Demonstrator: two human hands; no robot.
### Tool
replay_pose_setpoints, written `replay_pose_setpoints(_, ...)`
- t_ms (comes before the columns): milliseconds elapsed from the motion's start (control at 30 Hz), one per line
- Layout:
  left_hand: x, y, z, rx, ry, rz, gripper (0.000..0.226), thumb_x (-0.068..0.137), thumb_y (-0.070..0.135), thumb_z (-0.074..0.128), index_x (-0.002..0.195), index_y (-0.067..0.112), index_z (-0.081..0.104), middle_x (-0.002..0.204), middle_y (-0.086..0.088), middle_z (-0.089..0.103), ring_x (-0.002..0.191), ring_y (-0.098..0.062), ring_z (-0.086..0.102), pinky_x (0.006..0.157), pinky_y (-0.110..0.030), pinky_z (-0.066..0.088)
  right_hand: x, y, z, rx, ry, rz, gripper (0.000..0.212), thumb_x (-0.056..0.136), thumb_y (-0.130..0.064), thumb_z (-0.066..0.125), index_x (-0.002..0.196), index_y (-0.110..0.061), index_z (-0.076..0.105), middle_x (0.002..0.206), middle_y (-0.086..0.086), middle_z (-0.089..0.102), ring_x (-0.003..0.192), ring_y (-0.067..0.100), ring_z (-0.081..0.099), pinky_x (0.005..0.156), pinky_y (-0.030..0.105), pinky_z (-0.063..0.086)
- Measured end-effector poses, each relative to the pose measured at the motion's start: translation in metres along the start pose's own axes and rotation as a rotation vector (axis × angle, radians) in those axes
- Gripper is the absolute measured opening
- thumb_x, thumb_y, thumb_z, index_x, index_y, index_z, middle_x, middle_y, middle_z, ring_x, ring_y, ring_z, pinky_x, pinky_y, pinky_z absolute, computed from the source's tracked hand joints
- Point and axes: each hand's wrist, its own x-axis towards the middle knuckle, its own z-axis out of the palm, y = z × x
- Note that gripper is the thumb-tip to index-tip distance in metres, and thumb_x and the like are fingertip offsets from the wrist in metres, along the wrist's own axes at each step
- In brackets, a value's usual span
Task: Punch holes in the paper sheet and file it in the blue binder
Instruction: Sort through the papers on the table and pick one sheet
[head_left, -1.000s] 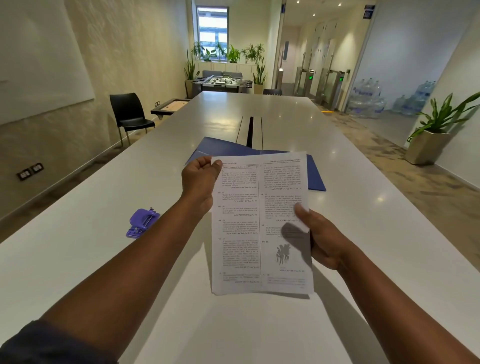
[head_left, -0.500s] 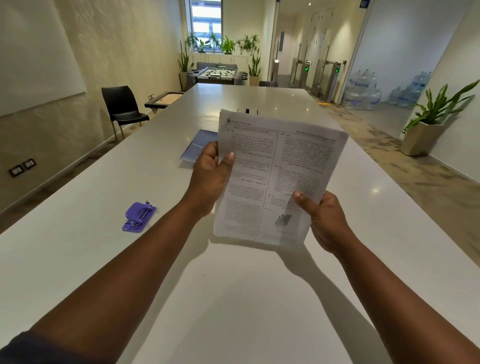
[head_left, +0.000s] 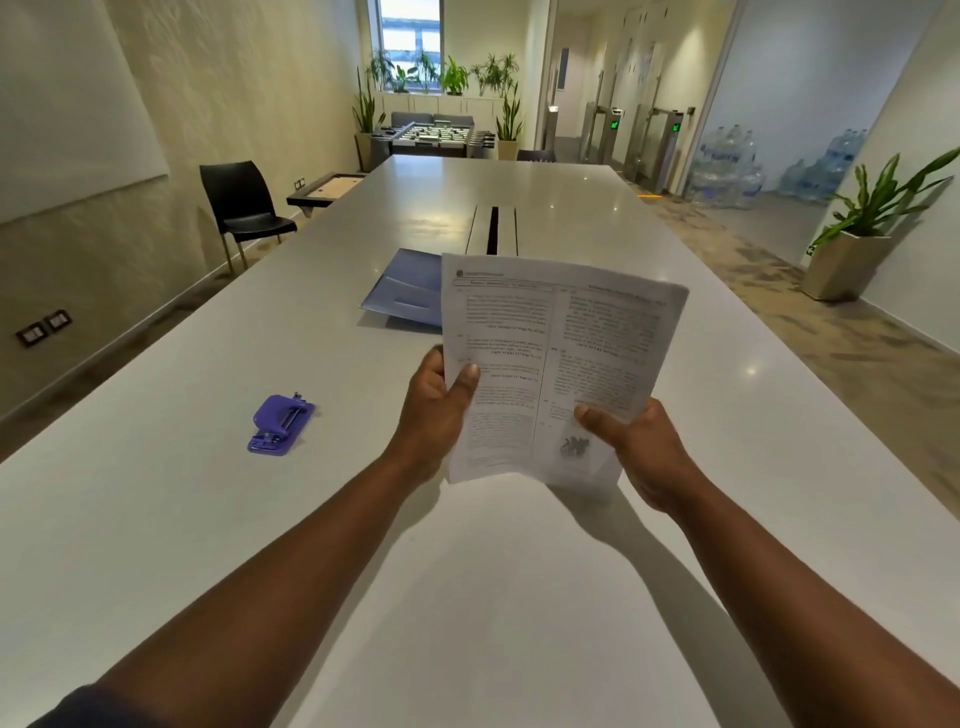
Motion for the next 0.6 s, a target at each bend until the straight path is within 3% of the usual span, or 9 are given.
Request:
replay_pose_setpoints(167,-0.005,-0.010,0.001,0.025,-0.032,-0.047,0.027,0.099,0.035,0.059,0.124,0.024,0.058,0.120,0.001,0.072,0.107,-0.026,0.072,0.091,-0.051,0.061,0.000,0.010,-0.004,-0.012,0.010,0.014,0.028,0.092,-0.004,0.070,0.116,-0.019,0.072,0.115,0.003,0.077,0.109,0.028,0.073,0.092,0.048,0.060)
replay_pose_setpoints(400,-0.012,-0.024,0.004,-0.004,-0.060,-0.100,0.022,0.103,0.025,0.058,0.124,0.020,0.061,0.121,0.000,0.074,0.108,-0.023,0.072,0.092,-0.052,0.060,-0.002,0.016,-0.006,0.002,-0.007,0.060,0.026,0.094,-0.016,0.070,0.119,-0.022,0.071,0.120,0.004,0.076,0.112,0.030,0.071,0.099,0.055,0.055)
replay_pose_setpoints(600,-0.005,-0.009,-0.006,0.028,-0.162,-0.161,0.024,0.104,0.027,0.057,0.126,0.019,0.063,0.118,-0.001,0.076,0.105,-0.027,0.074,0.088,-0.049,0.061,-0.003,-0.002,-0.014,-0.082,-0.038,0.059,0.024,0.096,-0.031,0.066,0.116,-0.019,0.073,0.110,0.006,0.078,0.102,0.033,0.074,0.091,0.052,0.060)
